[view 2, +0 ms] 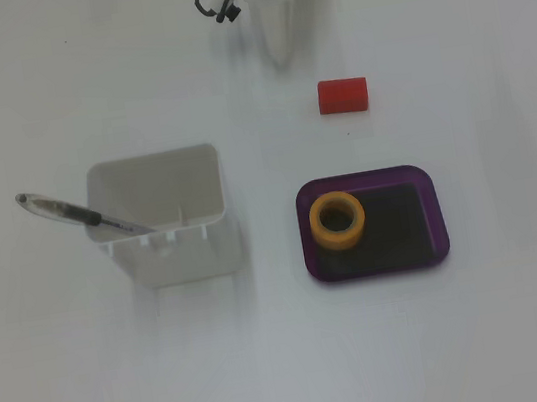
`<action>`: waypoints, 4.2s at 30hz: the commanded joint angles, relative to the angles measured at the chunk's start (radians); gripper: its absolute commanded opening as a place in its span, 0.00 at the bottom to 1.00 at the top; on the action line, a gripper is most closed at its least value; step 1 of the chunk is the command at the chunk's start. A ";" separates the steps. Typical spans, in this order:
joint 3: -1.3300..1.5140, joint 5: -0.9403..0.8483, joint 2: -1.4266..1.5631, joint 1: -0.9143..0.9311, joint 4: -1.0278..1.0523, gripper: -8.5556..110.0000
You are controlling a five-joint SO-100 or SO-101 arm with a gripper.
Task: Pick up the red cube and place it in the box.
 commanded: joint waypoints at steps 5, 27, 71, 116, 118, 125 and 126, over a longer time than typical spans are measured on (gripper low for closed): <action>0.009 0.002 0.089 -0.006 -0.002 0.08; 0.009 0.002 0.089 -0.005 -0.023 0.08; -1.051 0.071 -1.328 -0.313 -0.086 0.32; -1.190 0.054 -1.355 -0.321 -0.129 0.07; -1.207 0.020 -1.318 -0.319 -0.158 0.07; -1.236 -0.054 -1.324 -0.388 -0.400 0.07; -1.235 -0.061 -1.341 -0.396 -0.442 0.07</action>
